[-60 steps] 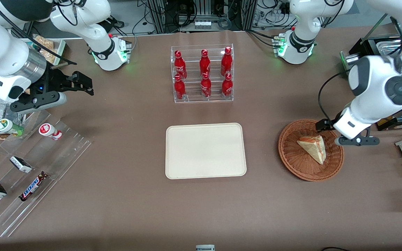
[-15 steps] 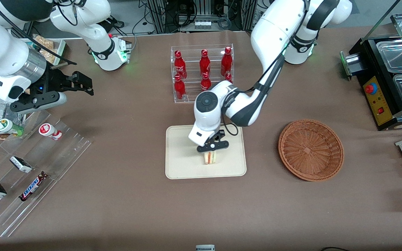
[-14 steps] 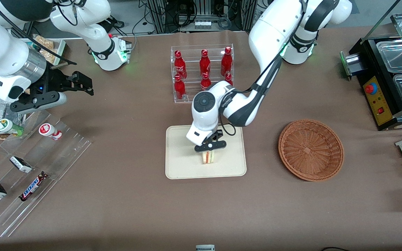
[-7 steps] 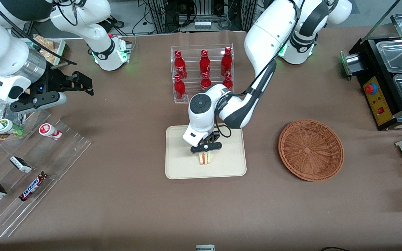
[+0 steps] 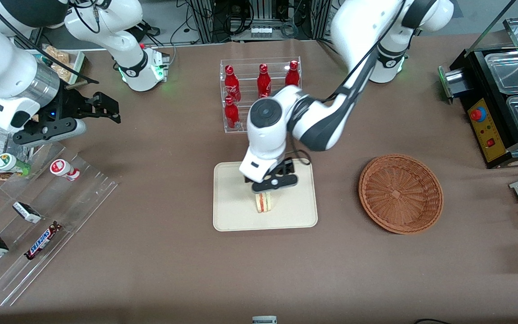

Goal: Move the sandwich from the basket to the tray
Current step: 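Lower the sandwich onto the tray and open the left gripper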

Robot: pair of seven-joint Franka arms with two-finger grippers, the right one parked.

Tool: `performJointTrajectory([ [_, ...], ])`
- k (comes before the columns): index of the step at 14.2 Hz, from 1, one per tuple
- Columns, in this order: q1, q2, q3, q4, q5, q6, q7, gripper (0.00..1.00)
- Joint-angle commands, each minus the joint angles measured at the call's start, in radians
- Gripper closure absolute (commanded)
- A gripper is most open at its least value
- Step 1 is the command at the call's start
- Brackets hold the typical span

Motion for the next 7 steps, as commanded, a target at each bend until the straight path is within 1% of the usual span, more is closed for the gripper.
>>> performJointTrajectory([
  [1,0.029,-0.106,-0.004,-0.036,-0.01,-0.095,0.061,0.0],
  [2,0.055,-0.132,-0.001,-0.053,-0.026,-0.124,0.069,0.0],
  [3,0.11,-0.163,-0.007,-0.076,-0.032,-0.139,0.069,0.0],
  [4,0.141,-0.195,-0.009,-0.106,-0.035,-0.139,0.078,0.0],
  [7,0.238,-0.28,-0.008,-0.188,-0.072,-0.158,0.22,0.0],
])
